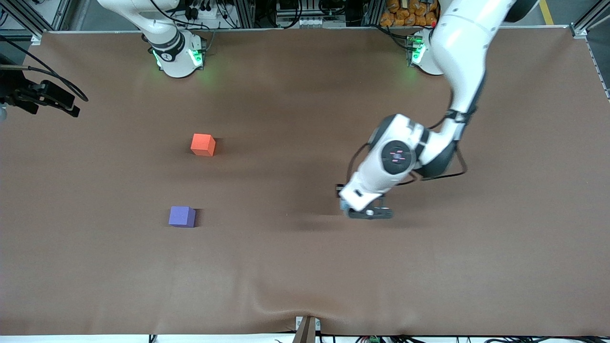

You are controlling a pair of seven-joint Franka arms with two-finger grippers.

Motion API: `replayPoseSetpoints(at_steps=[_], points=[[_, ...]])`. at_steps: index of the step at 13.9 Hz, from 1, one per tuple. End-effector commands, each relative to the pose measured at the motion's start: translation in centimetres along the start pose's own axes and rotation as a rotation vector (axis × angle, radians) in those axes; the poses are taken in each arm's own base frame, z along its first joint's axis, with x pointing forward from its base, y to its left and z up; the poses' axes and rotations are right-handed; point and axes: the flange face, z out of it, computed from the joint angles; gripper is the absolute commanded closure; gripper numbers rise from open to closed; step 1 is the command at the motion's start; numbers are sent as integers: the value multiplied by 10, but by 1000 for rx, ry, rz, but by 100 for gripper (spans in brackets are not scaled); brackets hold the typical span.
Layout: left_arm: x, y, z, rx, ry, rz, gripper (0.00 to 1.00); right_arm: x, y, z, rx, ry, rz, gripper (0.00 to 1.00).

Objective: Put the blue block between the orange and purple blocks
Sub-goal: 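Carry the blue cube with the left gripper to mid-table, set down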

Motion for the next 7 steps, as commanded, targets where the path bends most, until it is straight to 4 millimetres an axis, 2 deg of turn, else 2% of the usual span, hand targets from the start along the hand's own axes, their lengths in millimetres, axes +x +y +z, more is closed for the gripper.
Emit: replayPoseSetpoints(at_steps=[1, 4, 7], points=[[-1, 54, 27, -44, -14, 17, 100, -2, -2, -3, 2, 6, 11, 0], [-37, 107, 64, -38, -36, 72, 100, -2, -1, -3, 2, 6, 12, 0], [-53, 116, 84, -13, -54, 81, 100, -2, -1, -5, 3, 12, 12, 0]])
